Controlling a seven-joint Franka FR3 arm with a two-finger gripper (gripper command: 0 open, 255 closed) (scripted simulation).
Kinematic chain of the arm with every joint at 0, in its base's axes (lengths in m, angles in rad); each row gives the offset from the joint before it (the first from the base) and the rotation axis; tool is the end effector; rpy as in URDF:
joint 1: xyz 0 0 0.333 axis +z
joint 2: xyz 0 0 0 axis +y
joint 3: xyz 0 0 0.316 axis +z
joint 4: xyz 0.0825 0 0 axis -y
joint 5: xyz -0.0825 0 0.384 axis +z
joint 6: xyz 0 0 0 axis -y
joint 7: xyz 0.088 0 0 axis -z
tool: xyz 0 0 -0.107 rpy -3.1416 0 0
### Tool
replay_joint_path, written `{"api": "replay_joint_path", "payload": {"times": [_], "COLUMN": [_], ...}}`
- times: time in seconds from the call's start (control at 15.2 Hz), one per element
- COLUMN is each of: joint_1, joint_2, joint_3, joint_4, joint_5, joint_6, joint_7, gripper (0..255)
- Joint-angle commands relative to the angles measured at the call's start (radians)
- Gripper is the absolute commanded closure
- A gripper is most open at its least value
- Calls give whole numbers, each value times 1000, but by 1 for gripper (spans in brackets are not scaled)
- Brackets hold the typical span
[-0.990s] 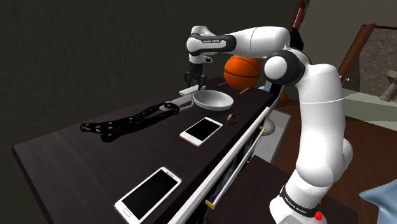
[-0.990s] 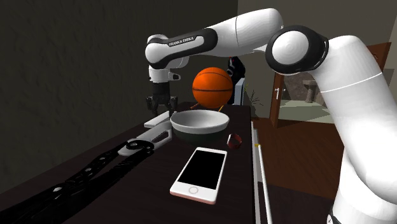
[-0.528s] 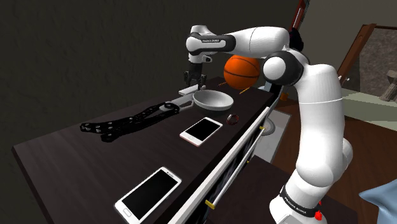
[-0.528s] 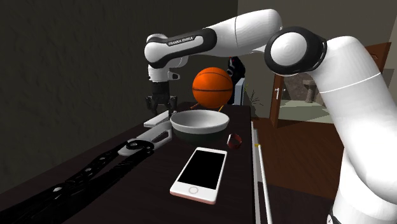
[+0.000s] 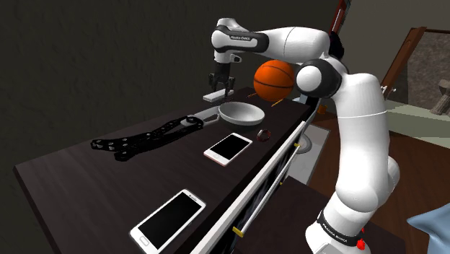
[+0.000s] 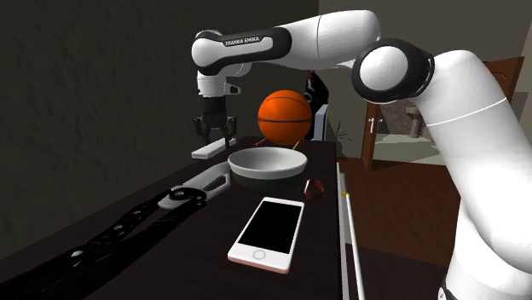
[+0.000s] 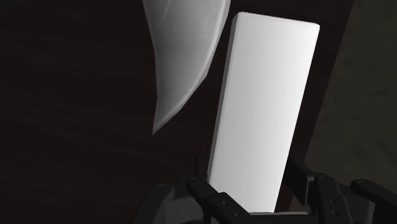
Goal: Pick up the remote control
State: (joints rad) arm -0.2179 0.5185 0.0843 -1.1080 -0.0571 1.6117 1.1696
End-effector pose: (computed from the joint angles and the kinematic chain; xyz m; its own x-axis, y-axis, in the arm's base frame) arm 0.6931 -0.1148 0.5201 0.2567 -0.9664 0.0089 -0.9664 -0.2565 0.0181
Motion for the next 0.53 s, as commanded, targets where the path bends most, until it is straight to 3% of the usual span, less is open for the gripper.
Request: {"api": "replay_joint_path", "payload": {"times": [0.0, 0.33, 0.46], "joint_1": [1, 7, 7], "joint_2": [13, 50, 51], "joint_3": [0, -1, -1], "joint_4": [47, 177, 181], "joint_5": [-1, -3, -3], "joint_6": [-35, -127, -130], "joint_7": [-2, -4, -4], "gripper": [255, 255, 255]}}
